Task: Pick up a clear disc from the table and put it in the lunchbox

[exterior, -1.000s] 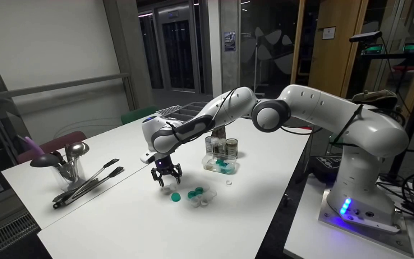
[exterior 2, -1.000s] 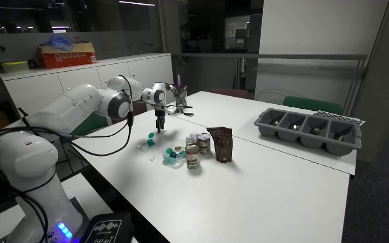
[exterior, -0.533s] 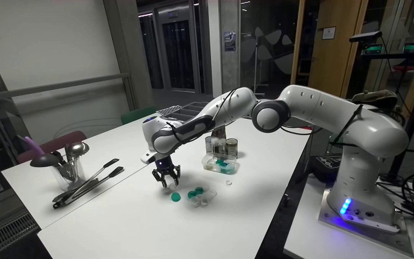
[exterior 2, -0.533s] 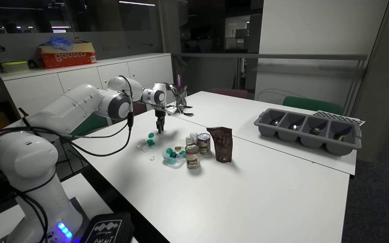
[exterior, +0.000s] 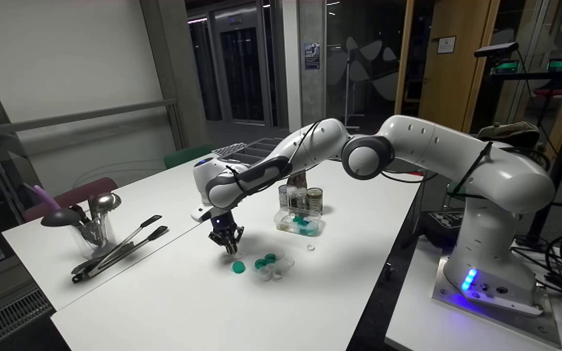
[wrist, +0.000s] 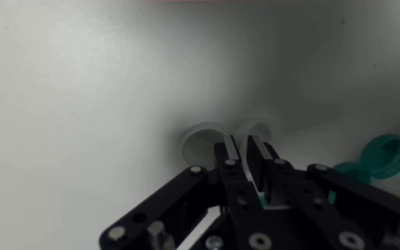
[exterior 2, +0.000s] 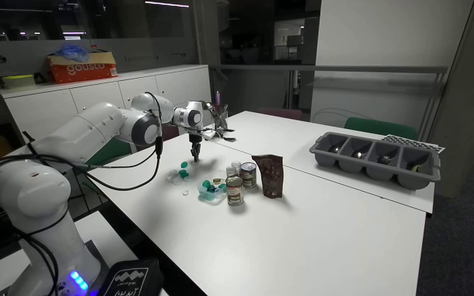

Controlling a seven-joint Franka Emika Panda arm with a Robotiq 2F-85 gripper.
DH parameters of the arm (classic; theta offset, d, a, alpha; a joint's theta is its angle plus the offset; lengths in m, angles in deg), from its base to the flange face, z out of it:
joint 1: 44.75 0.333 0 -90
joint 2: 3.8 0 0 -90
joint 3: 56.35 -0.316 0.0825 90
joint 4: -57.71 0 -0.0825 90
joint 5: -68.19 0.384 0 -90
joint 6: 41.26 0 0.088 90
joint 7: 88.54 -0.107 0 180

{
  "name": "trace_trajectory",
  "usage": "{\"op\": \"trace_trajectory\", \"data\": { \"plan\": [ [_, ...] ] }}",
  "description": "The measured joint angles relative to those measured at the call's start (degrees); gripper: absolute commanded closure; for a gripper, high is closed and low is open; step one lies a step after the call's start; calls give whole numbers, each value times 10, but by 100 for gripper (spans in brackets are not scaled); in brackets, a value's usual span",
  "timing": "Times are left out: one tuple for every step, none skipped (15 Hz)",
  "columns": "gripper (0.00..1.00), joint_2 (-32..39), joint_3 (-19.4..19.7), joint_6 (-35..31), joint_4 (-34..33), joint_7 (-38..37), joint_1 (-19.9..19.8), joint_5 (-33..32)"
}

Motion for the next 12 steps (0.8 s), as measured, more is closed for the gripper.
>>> {"op": "trace_trajectory", "data": {
  "plan": [
    [100,0,0,0,0,0,0,0],
    [100,0,0,0,0,0,0,0],
    [99,0,0,0,0,0,0,0],
    [100,0,0,0,0,0,0,0],
    [99,0,0,0,0,0,0,0],
    [99,0,0,0,0,0,0,0],
    [99,0,0,0,0,-4,0,0],
    [99,0,1,0,0,-14,0,0],
    [99,-1,2,0,0,-31,-1,0],
    [99,-2,6,-3,1,-54,-1,0],
    [99,-5,9,-5,2,-81,0,0],
    [99,-9,13,-6,6,-107,0,-1]
  ]
}}
